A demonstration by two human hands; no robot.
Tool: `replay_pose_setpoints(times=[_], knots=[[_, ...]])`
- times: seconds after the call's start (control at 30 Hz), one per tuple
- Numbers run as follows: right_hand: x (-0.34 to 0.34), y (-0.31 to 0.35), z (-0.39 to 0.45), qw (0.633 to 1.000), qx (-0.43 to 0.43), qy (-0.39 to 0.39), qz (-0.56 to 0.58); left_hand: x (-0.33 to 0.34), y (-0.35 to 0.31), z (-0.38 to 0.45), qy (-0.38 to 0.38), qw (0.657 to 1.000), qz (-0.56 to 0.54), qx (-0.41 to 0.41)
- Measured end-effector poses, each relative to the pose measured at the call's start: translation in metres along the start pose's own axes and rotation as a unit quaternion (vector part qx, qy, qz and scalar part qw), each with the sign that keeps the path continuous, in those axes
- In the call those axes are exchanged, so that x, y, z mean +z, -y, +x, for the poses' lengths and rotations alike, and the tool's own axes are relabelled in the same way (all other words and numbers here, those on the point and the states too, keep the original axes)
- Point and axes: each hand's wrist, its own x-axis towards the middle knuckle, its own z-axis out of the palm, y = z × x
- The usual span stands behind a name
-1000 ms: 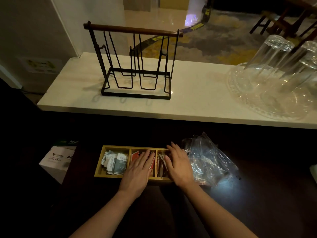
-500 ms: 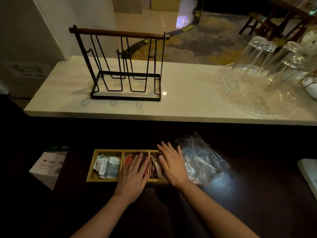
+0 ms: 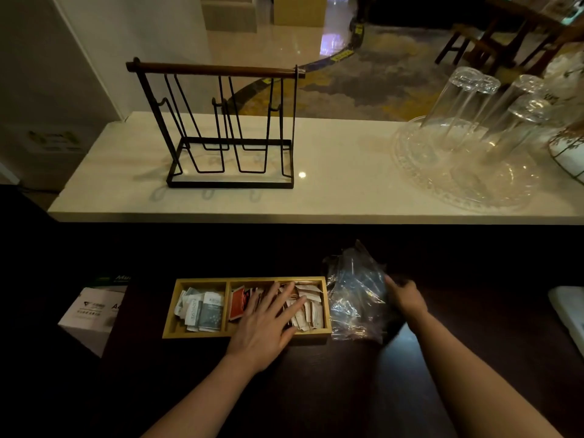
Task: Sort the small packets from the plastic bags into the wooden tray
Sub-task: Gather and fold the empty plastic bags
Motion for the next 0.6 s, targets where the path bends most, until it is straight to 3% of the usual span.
replay_pose_setpoints(times=[0.17,0.43,0.6], knots=[[0.031,-0.013,0.011,0.993,-0.004,0.090,0.074,0.000,-0.014,0.012,-0.002,1.000,0.004,0.020],[0.039,0.018,-0.046,0.989,0.016,0.125,0.081,0.001,-0.032,0.034,0.016,0.998,0.022,0.054],[0.032,0.010,-0.046,0.990,0.002,0.104,0.099,0.002,-0.028,0.037,0.043,0.993,0.070,0.079]])
